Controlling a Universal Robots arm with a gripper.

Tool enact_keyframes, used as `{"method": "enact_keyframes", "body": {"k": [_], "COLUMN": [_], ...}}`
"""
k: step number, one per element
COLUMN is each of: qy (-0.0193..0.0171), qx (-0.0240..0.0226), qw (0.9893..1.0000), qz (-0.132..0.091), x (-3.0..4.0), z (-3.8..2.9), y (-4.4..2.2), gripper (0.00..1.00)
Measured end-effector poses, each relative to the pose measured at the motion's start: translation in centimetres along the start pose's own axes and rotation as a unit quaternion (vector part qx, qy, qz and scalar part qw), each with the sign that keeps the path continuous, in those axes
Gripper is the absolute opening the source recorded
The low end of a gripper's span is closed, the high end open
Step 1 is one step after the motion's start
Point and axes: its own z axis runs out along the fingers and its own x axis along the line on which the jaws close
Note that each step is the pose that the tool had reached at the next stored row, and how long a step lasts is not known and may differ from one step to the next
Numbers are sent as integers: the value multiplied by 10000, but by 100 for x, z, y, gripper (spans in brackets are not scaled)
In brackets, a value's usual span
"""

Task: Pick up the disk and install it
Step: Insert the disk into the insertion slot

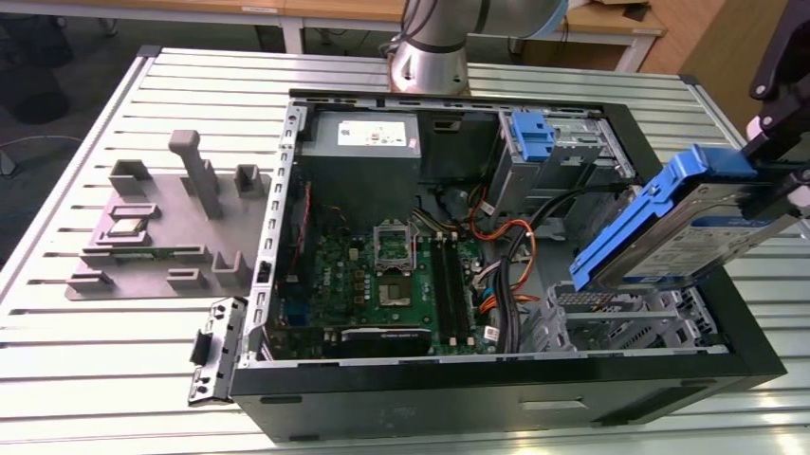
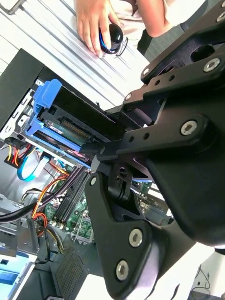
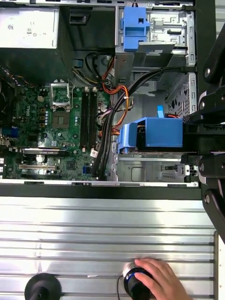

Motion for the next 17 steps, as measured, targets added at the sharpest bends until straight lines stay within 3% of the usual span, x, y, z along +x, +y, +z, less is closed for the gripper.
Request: {"method": "enact_keyframes", "body": {"k": [17], "qy": [1], "qx": [6], "qw": [10000], "qz": [-1], "x": [5], "z": [42], "y": [0], "gripper": [35]}}
